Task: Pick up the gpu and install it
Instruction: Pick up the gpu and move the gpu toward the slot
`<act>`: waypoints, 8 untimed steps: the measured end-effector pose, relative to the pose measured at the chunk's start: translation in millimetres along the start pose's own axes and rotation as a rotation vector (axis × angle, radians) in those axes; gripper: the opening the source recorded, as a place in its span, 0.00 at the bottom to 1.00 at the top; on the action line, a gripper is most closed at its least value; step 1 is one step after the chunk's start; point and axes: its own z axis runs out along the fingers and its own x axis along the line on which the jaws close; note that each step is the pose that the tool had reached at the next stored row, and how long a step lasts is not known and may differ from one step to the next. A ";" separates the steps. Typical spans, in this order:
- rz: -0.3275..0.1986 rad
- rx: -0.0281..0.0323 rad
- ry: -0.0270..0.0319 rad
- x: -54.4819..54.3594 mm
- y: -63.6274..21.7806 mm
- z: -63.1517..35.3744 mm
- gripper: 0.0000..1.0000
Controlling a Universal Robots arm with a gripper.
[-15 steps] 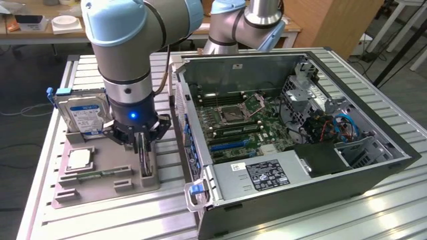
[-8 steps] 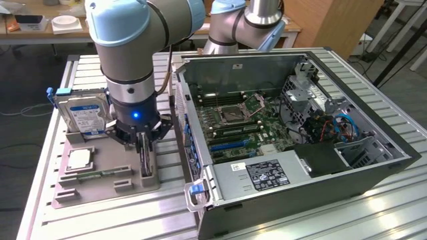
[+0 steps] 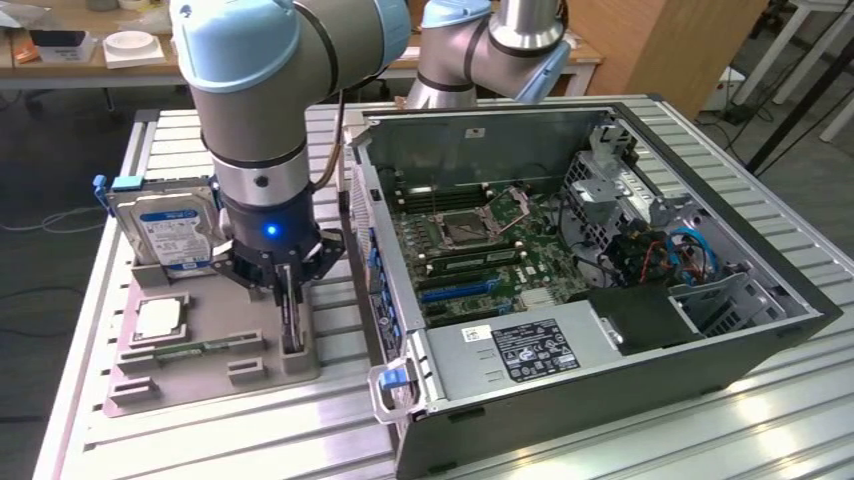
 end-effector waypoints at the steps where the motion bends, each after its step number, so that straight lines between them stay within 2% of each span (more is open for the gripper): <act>1: 0.000 0.0000 0.0000 0.0 0.0 0.0 0.27; 8: 0.000 -0.0001 0.0000 0.0 0.0 0.0 0.27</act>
